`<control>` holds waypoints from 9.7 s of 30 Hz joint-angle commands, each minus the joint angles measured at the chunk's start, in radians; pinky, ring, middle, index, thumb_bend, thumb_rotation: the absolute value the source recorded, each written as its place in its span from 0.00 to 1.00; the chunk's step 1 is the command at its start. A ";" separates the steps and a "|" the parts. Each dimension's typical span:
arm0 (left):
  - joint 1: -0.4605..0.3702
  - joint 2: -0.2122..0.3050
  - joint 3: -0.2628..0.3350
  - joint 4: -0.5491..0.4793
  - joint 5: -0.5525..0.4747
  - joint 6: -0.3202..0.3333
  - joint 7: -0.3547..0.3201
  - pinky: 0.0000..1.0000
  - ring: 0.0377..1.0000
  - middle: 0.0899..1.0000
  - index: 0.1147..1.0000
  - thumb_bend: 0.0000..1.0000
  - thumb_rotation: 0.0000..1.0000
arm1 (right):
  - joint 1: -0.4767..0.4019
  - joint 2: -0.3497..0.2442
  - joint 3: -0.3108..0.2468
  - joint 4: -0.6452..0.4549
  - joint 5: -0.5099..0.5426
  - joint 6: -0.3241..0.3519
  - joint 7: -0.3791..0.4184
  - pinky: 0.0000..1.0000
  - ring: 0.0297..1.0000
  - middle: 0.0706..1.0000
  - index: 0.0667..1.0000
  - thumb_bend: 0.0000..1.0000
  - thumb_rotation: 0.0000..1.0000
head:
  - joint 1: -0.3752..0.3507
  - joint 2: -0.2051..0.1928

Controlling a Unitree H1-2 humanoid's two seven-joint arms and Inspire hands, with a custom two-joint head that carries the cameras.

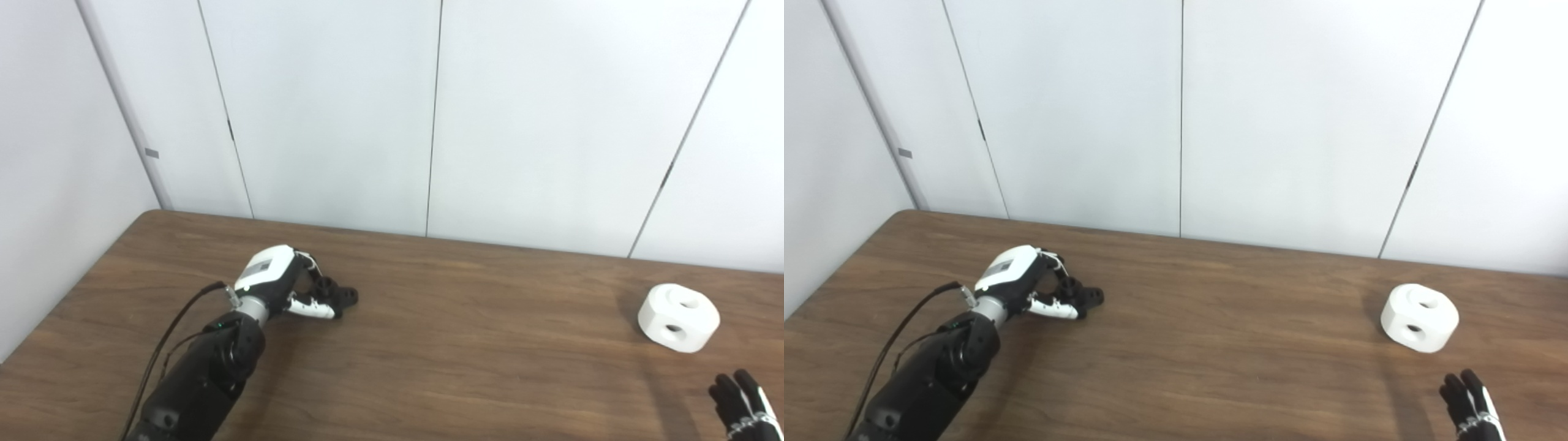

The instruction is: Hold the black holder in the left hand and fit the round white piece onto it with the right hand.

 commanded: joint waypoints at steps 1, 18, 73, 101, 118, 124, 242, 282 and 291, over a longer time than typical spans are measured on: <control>-0.020 0.028 -0.002 -0.071 0.034 -0.004 -0.002 1.00 0.96 0.84 0.42 0.52 0.05 | -0.022 0.058 0.014 0.233 -0.022 -0.024 -0.014 1.00 0.95 0.94 0.95 0.60 0.95 | 0.000 0.004; 0.142 -0.044 -0.021 -0.321 0.072 0.001 -0.010 1.00 0.99 0.89 0.42 0.52 0.05 | -0.024 0.062 0.022 0.221 -0.041 -0.020 -0.024 1.00 0.95 0.93 0.94 0.60 0.94 | -0.028 0.034; 0.371 -0.299 -0.174 -0.457 0.252 -0.049 -0.039 1.00 0.96 0.87 0.42 0.52 0.06 | 0.039 0.092 0.067 -0.014 -0.171 0.144 -0.097 0.98 0.94 0.91 0.92 0.62 0.94 | -0.220 0.205; 0.365 -0.247 -0.120 -0.422 0.192 -0.122 -0.069 1.00 0.94 0.85 0.42 0.52 0.05 | -0.135 0.038 0.046 -0.208 -0.511 0.429 -0.208 0.93 0.95 0.95 0.93 0.66 0.47 | -0.449 0.132; 0.363 -0.233 -0.116 -0.395 0.180 -0.133 -0.065 0.99 0.93 0.84 0.42 0.52 0.05 | -0.355 -0.103 0.030 -0.206 -0.706 0.643 -0.107 1.00 1.00 1.00 0.90 0.80 0.38 | -0.501 0.112; 0.371 -0.228 -0.110 -0.387 0.173 -0.147 -0.056 0.98 0.92 0.84 0.42 0.52 0.05 | -0.407 -0.133 0.026 -0.170 -0.704 0.654 -0.091 1.00 1.00 1.00 0.91 0.82 0.36 | -0.514 0.105; 0.357 -0.231 -0.091 -0.386 0.183 -0.146 -0.041 0.97 0.92 0.83 0.42 0.52 0.05 | -0.684 -0.295 0.090 0.177 -0.825 0.746 0.035 0.86 0.89 0.78 0.45 0.52 0.14 | -0.501 0.087; 0.326 -0.319 -0.171 -0.350 0.279 -0.092 -0.028 1.00 0.95 0.85 0.42 0.52 0.06 | -0.614 -0.100 0.211 -0.495 -0.904 0.817 0.639 0.88 0.91 0.79 0.44 0.53 0.14 | -0.203 0.192; 0.306 -0.328 -0.187 -0.332 0.285 -0.074 -0.023 1.00 0.95 0.84 0.42 0.52 0.06 | -0.575 -0.032 0.281 -0.482 -0.909 0.804 0.583 0.84 0.90 0.79 0.44 0.52 0.13 | -0.126 0.204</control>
